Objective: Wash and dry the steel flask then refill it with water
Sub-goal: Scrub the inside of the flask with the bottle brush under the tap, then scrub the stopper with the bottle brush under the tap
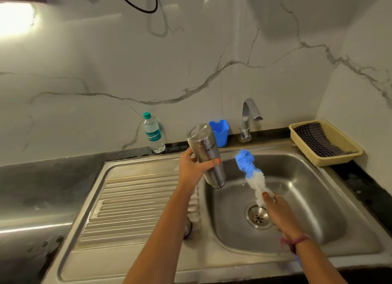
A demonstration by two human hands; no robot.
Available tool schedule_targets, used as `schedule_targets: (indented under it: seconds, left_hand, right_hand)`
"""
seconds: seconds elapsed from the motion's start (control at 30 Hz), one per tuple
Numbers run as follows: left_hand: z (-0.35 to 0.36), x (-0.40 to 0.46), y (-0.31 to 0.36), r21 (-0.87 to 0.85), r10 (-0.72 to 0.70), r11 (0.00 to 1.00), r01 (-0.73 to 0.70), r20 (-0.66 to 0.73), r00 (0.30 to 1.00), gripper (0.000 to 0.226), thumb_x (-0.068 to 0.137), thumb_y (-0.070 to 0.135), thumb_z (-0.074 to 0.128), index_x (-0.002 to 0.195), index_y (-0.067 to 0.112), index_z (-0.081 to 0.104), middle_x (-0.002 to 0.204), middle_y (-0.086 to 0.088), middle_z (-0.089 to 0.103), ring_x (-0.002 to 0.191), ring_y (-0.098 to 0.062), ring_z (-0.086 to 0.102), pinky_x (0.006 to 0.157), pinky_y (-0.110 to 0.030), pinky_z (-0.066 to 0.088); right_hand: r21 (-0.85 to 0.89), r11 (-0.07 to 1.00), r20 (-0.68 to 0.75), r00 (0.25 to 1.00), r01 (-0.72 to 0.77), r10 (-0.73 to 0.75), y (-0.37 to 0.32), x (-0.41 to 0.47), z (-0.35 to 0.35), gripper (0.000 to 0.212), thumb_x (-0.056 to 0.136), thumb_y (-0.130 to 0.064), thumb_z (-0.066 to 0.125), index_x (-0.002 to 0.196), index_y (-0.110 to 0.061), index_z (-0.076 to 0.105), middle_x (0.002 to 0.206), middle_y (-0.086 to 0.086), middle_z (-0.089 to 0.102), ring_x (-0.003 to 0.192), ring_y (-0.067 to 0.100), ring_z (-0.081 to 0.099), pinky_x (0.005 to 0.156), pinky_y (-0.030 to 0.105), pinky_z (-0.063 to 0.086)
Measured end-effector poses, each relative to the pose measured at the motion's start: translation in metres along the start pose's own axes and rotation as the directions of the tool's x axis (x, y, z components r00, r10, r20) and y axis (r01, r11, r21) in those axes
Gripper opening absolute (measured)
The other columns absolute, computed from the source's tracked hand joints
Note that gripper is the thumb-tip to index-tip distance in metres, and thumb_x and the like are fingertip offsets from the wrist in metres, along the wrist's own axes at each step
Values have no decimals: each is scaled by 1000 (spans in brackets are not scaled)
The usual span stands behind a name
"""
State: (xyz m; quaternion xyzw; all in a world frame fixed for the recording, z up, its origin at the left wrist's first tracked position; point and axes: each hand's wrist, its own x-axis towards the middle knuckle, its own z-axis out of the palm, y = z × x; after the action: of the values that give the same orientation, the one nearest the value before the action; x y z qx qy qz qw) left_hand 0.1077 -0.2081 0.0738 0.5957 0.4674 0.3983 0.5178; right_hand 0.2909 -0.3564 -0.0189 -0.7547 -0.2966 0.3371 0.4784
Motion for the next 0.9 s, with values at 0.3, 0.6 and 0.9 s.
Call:
schedule_targets:
  seconds: [0.3, 0.6, 0.9]
  left_hand:
    - [-97, 1, 17, -62, 41, 997, -46, -82, 996, 52, 68, 15, 89, 113, 17, 63, 105, 4, 69, 97, -7, 64, 77, -20, 50]
    - [-187, -6, -3, -77, -10, 997, -7, -226, 974, 49, 66, 16, 91, 106, 26, 63, 104, 4, 69, 102, -15, 65, 91, -39, 54]
    - [-209, -8, -44, -36, -72, 997, 65, -263, 962, 60, 66, 11, 90, 116, 17, 58, 108, 4, 64, 94, -3, 60, 69, -16, 44]
  right_hand:
    - [49, 999, -123, 992, 13, -7, -5, -18, 54, 22, 99, -26, 45, 95, -14, 63, 55, -12, 51, 49, 5, 42, 46, 19, 29]
    - [40, 998, -138, 989, -40, 45, 7, -35, 86, 29, 99, -32, 43, 104, -13, 64, 58, -6, 49, 46, 10, 41, 45, 20, 30]
    - [-2, 995, -132, 987, -96, 95, 7, -45, 99, 30, 99, -34, 43, 103, -10, 61, 53, 2, 42, 37, 12, 33, 35, 18, 27]
